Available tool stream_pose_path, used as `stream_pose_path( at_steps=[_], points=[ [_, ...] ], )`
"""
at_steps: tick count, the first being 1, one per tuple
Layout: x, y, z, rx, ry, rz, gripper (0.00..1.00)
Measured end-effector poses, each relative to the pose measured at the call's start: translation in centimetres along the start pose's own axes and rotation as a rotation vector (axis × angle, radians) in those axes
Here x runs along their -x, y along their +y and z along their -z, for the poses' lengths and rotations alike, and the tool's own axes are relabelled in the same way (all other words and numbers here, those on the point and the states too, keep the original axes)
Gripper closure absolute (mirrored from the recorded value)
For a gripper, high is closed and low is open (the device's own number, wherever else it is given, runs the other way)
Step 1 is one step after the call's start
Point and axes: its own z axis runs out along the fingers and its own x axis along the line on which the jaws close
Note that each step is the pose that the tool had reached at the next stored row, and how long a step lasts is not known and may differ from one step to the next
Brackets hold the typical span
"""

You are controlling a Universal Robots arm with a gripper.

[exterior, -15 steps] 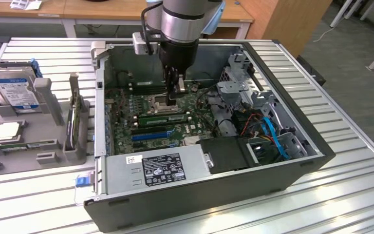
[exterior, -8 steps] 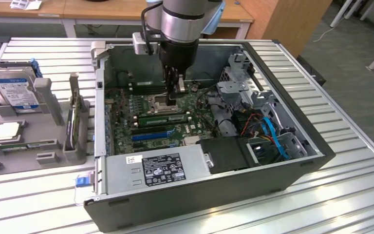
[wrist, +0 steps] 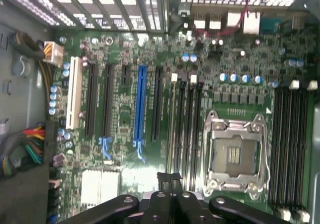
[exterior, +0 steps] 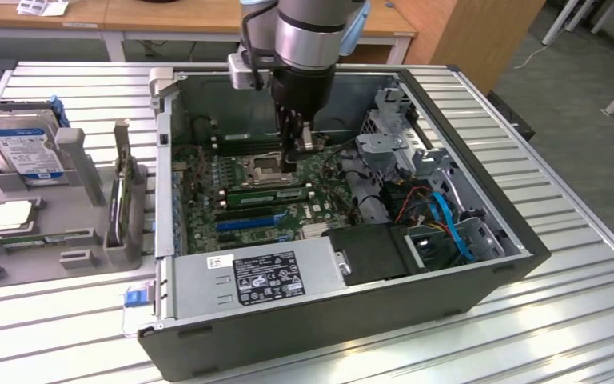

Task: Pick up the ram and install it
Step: 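Press down the ram until it locks into place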

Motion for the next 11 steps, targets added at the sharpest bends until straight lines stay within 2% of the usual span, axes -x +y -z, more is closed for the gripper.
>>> stream_pose_path(
  at_steps=[6,11],
  points=[
    [-0.1,-1.88,0.04,0.0004,0.0000,0.001,0.89],
    [-0.1,-2.09,-0.03,0.0002,-0.0004,0.002,0.89]
  ],
)
